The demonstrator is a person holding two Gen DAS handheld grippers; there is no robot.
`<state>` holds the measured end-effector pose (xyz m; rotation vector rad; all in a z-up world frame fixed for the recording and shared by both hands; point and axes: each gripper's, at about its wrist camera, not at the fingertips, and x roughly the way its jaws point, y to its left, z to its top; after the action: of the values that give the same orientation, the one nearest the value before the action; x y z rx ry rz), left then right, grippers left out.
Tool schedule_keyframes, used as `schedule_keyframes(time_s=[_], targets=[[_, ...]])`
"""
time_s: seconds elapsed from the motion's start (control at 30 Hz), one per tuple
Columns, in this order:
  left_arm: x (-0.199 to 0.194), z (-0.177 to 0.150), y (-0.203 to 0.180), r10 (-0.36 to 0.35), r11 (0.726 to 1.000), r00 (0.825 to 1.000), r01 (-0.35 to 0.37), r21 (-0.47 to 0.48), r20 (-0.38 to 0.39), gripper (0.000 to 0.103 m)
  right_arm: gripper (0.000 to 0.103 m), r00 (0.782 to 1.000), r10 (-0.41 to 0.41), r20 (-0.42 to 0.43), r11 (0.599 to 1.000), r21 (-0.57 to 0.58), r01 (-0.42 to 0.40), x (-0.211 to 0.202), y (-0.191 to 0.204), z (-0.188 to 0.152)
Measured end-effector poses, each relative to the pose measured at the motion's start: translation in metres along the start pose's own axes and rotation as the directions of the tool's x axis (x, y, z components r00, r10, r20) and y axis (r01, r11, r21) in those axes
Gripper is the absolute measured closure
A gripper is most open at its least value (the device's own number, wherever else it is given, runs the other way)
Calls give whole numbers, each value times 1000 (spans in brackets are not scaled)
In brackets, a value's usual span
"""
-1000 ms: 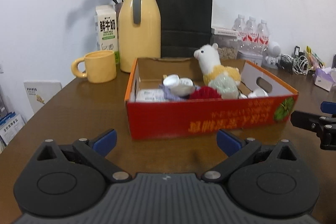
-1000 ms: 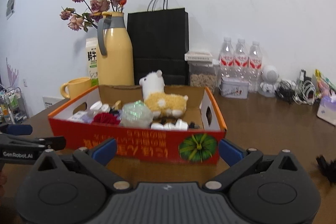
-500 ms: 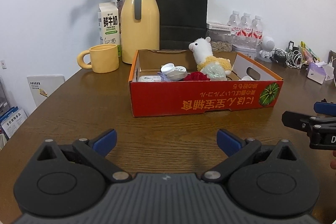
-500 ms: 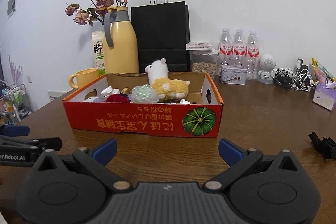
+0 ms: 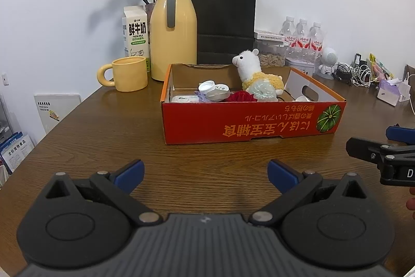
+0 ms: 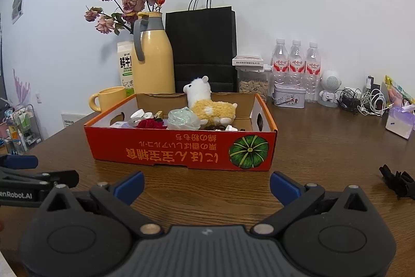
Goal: Organize objects
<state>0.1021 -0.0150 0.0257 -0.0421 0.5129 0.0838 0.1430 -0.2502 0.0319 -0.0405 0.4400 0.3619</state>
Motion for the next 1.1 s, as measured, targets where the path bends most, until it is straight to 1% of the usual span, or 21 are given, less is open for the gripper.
schedule_keyframes(time_s=[0.63, 0.93, 1.1], targets=[[0, -1, 0, 0, 1000, 1000, 0, -1, 0, 0, 0, 1000, -1, -1, 1000, -1, 1, 0, 0, 0], [-1, -1, 0, -16, 1000, 1000, 16, -8, 4, 0, 0, 1000, -2, -3, 1000, -1, 2, 0, 1, -1], [-6, -1, -2, 0, 1000, 999, 0, -10, 35, 0, 0, 1000, -4, -6, 1000, -1, 4, 1, 1, -3]])
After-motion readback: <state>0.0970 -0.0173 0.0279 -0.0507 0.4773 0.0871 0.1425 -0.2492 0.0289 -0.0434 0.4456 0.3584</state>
